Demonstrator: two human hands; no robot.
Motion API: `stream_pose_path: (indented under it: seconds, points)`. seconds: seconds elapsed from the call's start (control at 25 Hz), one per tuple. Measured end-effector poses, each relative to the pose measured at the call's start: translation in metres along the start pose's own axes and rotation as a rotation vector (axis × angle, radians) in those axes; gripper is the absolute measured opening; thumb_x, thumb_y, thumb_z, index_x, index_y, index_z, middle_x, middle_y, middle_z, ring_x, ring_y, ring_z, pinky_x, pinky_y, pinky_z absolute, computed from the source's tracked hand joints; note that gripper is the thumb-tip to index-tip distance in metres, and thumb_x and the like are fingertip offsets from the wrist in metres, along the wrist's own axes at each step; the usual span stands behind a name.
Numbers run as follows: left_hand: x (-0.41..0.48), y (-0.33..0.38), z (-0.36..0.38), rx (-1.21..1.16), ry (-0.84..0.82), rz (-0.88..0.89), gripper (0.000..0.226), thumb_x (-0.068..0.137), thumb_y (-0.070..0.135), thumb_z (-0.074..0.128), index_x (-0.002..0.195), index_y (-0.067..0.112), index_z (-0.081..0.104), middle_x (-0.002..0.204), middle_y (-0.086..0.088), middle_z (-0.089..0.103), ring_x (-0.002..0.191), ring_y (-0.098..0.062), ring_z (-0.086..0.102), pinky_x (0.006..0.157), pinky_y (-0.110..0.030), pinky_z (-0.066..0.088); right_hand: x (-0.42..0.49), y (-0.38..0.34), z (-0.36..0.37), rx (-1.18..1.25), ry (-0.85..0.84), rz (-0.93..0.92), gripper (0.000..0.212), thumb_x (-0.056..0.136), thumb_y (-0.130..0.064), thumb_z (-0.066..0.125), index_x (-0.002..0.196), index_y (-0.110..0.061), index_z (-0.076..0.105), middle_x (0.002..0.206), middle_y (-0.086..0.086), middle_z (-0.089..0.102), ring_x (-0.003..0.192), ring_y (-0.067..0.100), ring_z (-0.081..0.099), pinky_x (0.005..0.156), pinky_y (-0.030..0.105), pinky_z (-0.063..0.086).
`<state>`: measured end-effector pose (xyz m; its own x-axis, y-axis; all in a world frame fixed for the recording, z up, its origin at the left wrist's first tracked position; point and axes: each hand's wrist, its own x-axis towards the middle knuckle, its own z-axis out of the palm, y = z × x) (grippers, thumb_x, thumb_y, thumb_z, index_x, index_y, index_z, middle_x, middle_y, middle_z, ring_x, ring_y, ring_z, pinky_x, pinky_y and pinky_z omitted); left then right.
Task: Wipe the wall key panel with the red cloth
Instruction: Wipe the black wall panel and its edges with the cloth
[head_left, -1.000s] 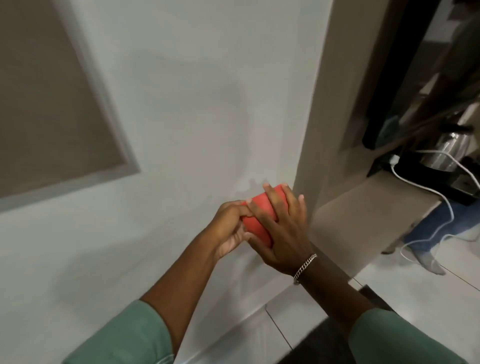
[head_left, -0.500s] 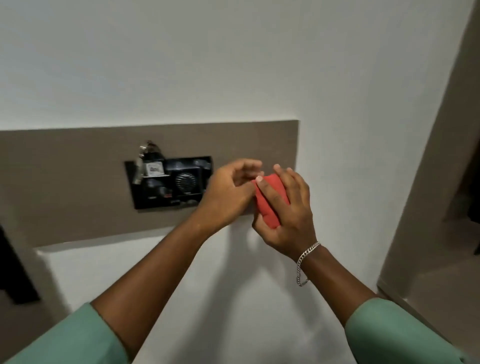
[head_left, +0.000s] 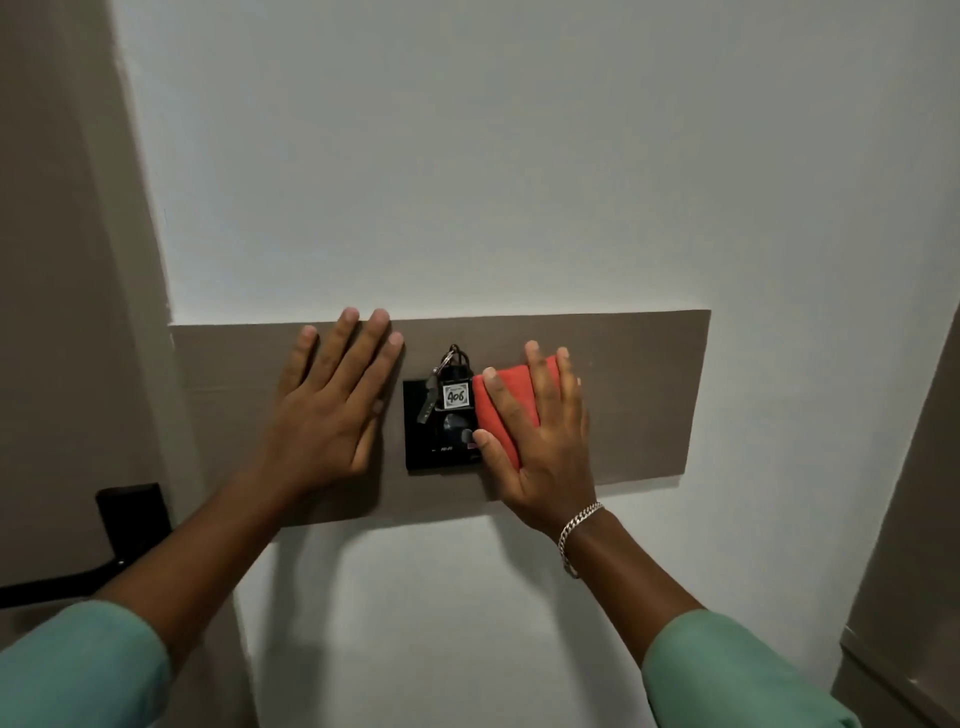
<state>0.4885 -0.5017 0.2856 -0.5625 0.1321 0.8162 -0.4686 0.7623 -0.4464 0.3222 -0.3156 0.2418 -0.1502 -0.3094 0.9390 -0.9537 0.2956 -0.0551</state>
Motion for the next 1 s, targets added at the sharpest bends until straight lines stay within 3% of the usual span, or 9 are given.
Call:
stream_pose_path:
  seconds: [0.16, 0.32, 0.48, 0.64, 0.8, 0.92, 1.0]
  points:
    - [-0.001, 0.001, 0.015, 0.126, 0.061, -0.023, 0.071, 0.095, 0.042, 0.032, 0.157, 0.011, 0.017, 0.167, -0.01, 0.013, 0.154, -0.029, 0.01, 0.124, -0.052, 0.004, -0.01, 0.022, 0.005, -0.045, 0.026, -0.027, 0.054, 0.095, -0.051, 0.044, 0.146, -0.03, 0.041, 0.16, 0.016, 0.031, 0.151, 0.043, 0.017, 0.118, 0.065, 0.024]
    - [-0.002, 0.0, 0.018, 0.157, 0.103, -0.032, 0.073, 0.095, 0.043, 0.032, 0.157, 0.009, 0.017, 0.167, -0.01, 0.011, 0.154, -0.029, 0.011, 0.124, -0.051, 0.002, 0.0, 0.008, 0.015, 0.012, 0.089, 0.104, 0.052, 0.098, -0.055, 0.037, 0.146, -0.034, 0.043, 0.163, 0.012, 0.027, 0.154, 0.039, 0.011, 0.124, 0.058, 0.012]
    - [-0.002, 0.003, 0.019, 0.154, 0.117, -0.054, 0.074, 0.095, 0.043, 0.033, 0.157, 0.006, 0.015, 0.166, -0.012, 0.007, 0.154, -0.028, 0.009, 0.124, -0.051, 0.003, -0.001, 0.025, 0.013, -0.015, 0.083, -0.124, 0.048, 0.098, -0.051, 0.041, 0.139, -0.031, 0.051, 0.156, 0.016, 0.038, 0.149, 0.043, 0.024, 0.119, 0.065, 0.021]
    - [-0.004, 0.007, 0.023, 0.159, 0.119, -0.092, 0.075, 0.095, 0.043, 0.031, 0.157, 0.005, 0.014, 0.165, -0.014, 0.01, 0.155, -0.027, 0.005, 0.124, -0.051, 0.003, 0.003, 0.02, 0.016, 0.05, 0.135, -0.017, 0.044, 0.097, -0.05, 0.043, 0.136, -0.032, 0.054, 0.157, 0.014, 0.038, 0.151, 0.039, 0.022, 0.123, 0.06, 0.015]
    - [-0.005, 0.007, 0.023, 0.159, 0.124, -0.091, 0.075, 0.095, 0.044, 0.032, 0.157, 0.005, 0.015, 0.165, -0.015, 0.011, 0.155, -0.027, 0.005, 0.124, -0.052, 0.005, 0.006, 0.032, 0.01, 0.025, 0.11, -0.193, 0.044, 0.096, -0.05, 0.045, 0.132, -0.028, 0.059, 0.152, 0.018, 0.044, 0.147, 0.042, 0.03, 0.12, 0.064, 0.02]
    - [-0.005, 0.008, 0.022, 0.169, 0.139, -0.093, 0.075, 0.095, 0.044, 0.033, 0.156, 0.005, 0.015, 0.164, -0.015, 0.013, 0.154, -0.028, 0.008, 0.123, -0.052, 0.007, 0.007, 0.035, 0.008, 0.041, 0.13, -0.104, 0.044, 0.096, -0.048, 0.046, 0.131, -0.027, 0.061, 0.152, 0.019, 0.043, 0.147, 0.042, 0.029, 0.12, 0.065, 0.02]
    - [-0.005, 0.007, 0.022, 0.167, 0.147, -0.085, 0.075, 0.095, 0.044, 0.033, 0.156, 0.005, 0.016, 0.164, -0.016, 0.015, 0.154, -0.028, 0.01, 0.123, -0.052, 0.007, 0.011, 0.026, 0.013, 0.015, 0.123, -0.158, 0.044, 0.097, -0.049, 0.047, 0.133, -0.028, 0.06, 0.154, 0.017, 0.042, 0.148, 0.041, 0.028, 0.122, 0.062, 0.016]
